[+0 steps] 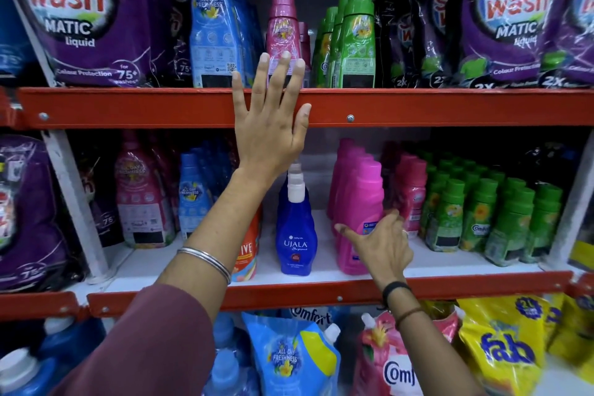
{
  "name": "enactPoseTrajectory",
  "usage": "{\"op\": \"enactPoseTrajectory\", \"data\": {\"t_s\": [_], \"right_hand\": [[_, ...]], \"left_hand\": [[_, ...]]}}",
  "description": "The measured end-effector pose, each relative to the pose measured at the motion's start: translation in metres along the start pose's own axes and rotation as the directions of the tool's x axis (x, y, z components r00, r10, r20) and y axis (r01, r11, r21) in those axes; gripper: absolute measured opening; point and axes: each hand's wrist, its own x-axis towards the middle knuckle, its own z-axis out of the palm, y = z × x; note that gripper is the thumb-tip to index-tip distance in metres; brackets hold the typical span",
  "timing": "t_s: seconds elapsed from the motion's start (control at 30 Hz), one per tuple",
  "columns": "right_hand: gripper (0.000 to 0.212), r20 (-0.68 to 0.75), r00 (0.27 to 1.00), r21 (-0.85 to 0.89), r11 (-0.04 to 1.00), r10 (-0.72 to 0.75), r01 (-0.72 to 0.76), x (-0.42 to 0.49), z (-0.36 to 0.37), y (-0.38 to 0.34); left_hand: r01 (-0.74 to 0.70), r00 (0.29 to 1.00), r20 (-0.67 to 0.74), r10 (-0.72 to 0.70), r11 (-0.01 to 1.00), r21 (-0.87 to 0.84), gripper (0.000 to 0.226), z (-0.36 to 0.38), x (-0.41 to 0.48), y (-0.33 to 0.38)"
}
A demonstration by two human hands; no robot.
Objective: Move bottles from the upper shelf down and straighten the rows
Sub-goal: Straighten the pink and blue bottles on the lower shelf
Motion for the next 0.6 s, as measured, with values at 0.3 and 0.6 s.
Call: {"op": "enactPoseTrajectory", "data": {"t_s": [0.3, 0.6], "right_hand": [[0.053, 0.135, 0.991, 0.670, 0.735, 0.010, -0.099, -0.003, -0.029, 0.039], [0.091, 0.394, 0.915, 0.742, 0.620, -0.093, -0.256, -0.003, -0.028, 0.055]], "left_hand": [[0.026, 0.997, 0.080, 0.020, 0.843, -0.537, 0.046, -0.013, -0.079, 0.053], [0.615, 0.775, 0.604, -0.186, 0.442, -0.653, 0.051, -0.002, -0.166, 0.136]]}}
